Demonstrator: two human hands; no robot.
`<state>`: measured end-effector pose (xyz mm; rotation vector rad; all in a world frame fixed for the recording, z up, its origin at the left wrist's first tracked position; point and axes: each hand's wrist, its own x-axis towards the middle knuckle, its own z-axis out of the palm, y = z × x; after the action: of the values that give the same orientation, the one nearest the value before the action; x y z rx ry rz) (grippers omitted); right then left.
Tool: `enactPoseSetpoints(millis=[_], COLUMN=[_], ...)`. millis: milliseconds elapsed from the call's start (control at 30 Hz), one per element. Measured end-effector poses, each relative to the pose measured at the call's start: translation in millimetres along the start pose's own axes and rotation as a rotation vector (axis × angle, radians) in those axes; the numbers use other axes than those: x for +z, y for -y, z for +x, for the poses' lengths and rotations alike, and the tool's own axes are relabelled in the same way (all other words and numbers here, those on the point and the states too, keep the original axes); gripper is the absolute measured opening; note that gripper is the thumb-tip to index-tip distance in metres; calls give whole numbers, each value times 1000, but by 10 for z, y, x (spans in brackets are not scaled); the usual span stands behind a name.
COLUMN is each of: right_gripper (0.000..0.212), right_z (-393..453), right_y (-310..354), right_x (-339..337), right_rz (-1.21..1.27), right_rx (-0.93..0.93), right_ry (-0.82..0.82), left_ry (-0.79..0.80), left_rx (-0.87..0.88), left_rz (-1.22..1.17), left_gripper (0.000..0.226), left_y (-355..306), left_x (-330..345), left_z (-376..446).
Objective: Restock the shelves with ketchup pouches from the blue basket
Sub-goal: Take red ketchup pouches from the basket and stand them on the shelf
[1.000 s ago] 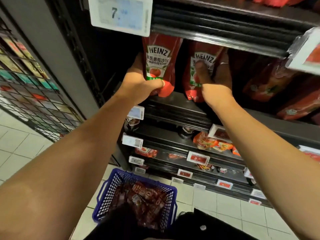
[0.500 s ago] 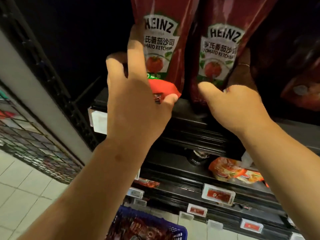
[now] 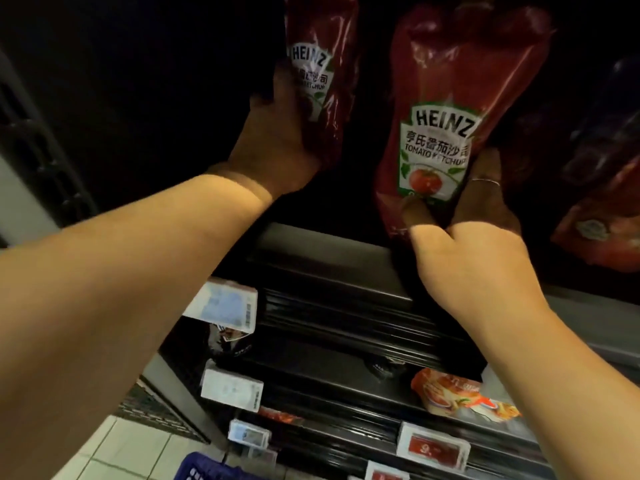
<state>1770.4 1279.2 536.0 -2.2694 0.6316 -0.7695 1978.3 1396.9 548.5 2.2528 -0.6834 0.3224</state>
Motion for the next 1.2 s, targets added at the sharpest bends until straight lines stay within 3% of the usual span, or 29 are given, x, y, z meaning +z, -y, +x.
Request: enactPoseSetpoints(millis=[200, 467, 533, 667, 967, 1200], right_gripper=[74, 38, 35, 50, 60, 43], right_z=[-1, 819, 1093, 1575, 1913, 1999], right_y=[-39, -47, -120, -250, -228, -269], right_x=[-15, 66, 137, 381, 873, 930], right_rz=[62, -13, -9, 23, 125, 0], right_rx=[-62, -121, -85, -9, 28, -33], right_ry=[-12, 203, 183, 69, -129, -162], left_ry=[24, -69, -97, -134, -68, -8], left_rx=[-14, -2, 4, 47, -18, -81], left_rz=[41, 18, -8, 6, 18, 7], left_gripper=[102, 85, 86, 92, 109, 102], left_y=[117, 180, 163, 106, 43, 51], left_x=[303, 266, 258, 260, 355, 537], left_z=[317, 290, 247, 194, 326, 777])
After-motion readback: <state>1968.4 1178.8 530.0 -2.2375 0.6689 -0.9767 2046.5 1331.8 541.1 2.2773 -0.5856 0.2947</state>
